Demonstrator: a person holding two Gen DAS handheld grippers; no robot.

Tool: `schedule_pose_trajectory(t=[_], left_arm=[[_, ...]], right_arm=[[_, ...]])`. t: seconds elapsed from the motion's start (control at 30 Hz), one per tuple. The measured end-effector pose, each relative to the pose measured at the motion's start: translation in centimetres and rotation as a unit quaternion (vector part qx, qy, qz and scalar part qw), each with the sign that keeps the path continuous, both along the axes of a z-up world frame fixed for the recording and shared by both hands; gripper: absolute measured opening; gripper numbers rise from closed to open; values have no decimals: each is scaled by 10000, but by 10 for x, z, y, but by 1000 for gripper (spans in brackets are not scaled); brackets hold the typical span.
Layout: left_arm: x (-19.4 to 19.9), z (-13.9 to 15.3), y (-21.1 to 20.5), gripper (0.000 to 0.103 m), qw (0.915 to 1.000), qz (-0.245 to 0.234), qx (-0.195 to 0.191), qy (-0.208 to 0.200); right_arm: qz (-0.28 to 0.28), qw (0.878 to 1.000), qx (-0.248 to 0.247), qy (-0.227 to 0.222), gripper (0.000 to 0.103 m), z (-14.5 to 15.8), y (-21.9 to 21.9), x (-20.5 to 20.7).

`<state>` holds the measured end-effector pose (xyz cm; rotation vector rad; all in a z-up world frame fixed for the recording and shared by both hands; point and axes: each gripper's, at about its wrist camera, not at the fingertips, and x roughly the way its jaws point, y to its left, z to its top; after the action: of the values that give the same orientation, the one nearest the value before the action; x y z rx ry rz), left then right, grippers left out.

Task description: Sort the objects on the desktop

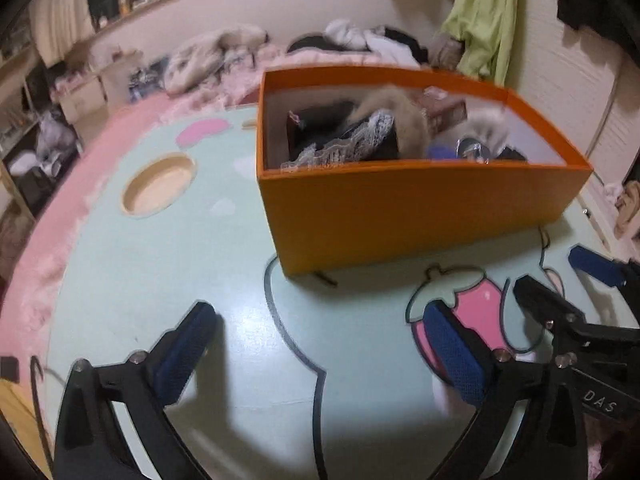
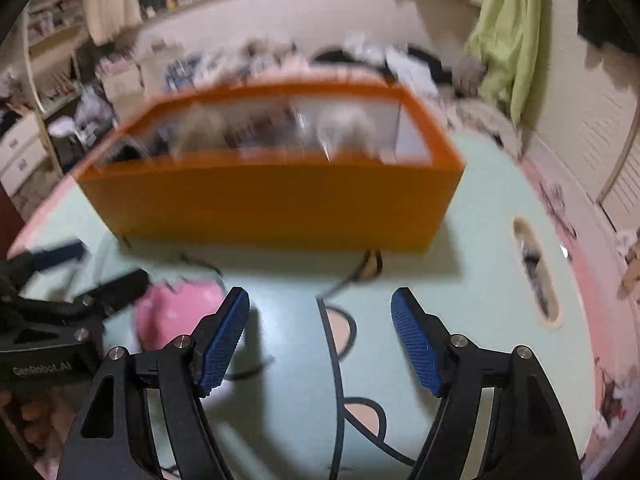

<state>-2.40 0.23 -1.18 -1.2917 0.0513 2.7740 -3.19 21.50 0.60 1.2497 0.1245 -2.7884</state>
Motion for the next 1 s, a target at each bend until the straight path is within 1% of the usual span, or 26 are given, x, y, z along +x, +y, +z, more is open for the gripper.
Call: schedule_pose_trajectory(t=[0.07, 0.33, 1.0], left_arm=[[2, 0, -1, 103, 10000, 0, 26, 10], [8, -2, -3, 103, 10000, -12, 34, 15], [7, -1, -2, 103, 10000, -2, 37, 9]], right_arm=[[-20, 10000, -38, -24, 85, 0, 3, -2], [-15, 10000, -36, 5, 87, -1, 6, -1], [7, 10000, -25, -4, 89, -1, 2, 1]])
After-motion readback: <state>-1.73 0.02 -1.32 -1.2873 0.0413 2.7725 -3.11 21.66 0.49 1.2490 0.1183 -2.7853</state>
